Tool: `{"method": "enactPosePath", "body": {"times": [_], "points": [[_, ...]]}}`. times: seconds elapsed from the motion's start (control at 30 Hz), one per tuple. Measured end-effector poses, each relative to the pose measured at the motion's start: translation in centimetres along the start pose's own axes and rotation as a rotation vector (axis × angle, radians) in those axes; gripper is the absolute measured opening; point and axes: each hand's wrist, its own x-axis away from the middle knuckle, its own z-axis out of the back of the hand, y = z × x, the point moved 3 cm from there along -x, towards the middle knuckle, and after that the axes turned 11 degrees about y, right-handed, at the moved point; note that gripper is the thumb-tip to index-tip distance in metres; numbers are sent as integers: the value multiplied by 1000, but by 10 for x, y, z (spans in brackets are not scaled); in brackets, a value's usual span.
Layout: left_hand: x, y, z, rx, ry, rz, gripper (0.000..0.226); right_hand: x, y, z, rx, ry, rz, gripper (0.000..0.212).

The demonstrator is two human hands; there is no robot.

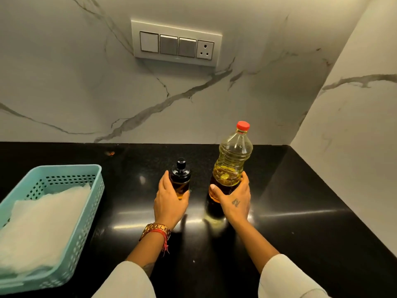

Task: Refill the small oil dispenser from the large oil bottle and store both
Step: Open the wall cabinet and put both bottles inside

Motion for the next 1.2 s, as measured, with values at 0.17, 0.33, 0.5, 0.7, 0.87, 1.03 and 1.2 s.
{"method": "enactPosePath", "body": {"times": [0.17,0.33,0.5,0.7,0.87,1.03,1.2], "points": [[-7,-8,-16,120,30,85,98,-14,7,-18,-139,-8,9,116],[-10,-15,-32,179,63,109,100,-19,18,-28,-258,-1,-3,117],[-12,-21,-41,211,133,130,90,-22,32,-37,-283,-43,-31,116],[-10,-26,-49,206,201,157,71,-24,39,-39,-219,-26,-20,107],[-11,-26,-49,227,231,158,69,-24,38,-40,-208,9,-22,102],[-10,-25,-46,270,240,163,69,-24,38,-39,-222,7,-13,100],[-9,-23,-43,274,238,132,69,-25,34,-38,-249,-2,-3,98]]}}
